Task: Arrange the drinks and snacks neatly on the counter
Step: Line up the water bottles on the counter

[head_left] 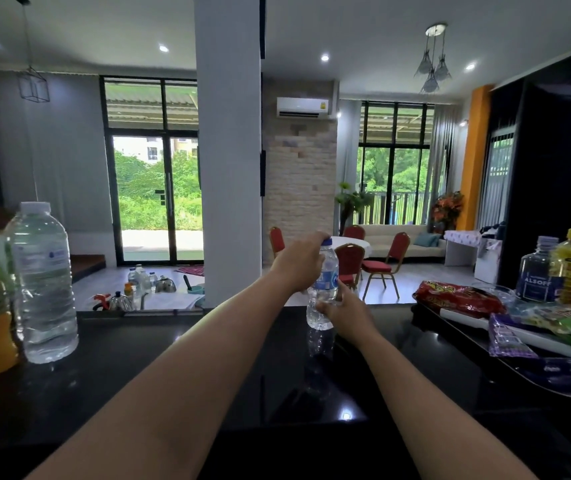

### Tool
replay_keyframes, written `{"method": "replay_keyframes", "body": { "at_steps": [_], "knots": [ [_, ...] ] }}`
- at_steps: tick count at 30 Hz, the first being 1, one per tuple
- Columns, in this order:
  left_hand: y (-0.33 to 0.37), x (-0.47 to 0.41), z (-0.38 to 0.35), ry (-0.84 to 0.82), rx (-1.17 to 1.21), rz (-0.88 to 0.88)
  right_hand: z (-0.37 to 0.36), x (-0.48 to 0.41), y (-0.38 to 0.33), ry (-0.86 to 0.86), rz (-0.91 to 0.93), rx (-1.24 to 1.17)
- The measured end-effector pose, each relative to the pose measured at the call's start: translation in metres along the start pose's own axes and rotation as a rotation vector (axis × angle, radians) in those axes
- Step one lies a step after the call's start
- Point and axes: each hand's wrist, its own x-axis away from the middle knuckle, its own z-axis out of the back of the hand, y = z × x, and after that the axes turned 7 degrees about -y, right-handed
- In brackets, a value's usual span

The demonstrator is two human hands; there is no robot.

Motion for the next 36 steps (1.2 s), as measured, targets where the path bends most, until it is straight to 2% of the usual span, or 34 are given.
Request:
{"method": "replay_keyframes", "body": {
  "at_steps": [3,7,11,17,26,31,36],
  "knots": [
    [0.001,0.009,0.013,-0.070,-0.097,0.033,0.003,0.012,-0.008,-0.032,0.025,-0.007],
    [-0.006,0.032,0.038,-0.040,-0.240,0.040,0.005,0.034,-0.023,0.031,0.034,0.034],
    [-0.026,0.066,0.073,-0.112,-0.508,0.085,-0.004,0.056,-0.046,0.088,0.007,0.245],
    [-0.068,0.127,0.162,-0.100,-0.727,0.193,-0.057,0.085,-0.111,-0.014,0.096,0.338],
    [-0.158,0.191,0.276,-0.058,-0.789,0.352,-0.187,0.106,-0.220,-0.259,0.241,0.237],
    [-0.200,0.203,0.302,-0.058,-0.678,0.412,-0.247,0.095,-0.251,-0.305,0.220,0.108],
    [-0.223,0.198,0.306,-0.120,-0.478,0.353,-0.287,0.088,-0.263,-0.316,0.214,-0.103]
  ]
}}
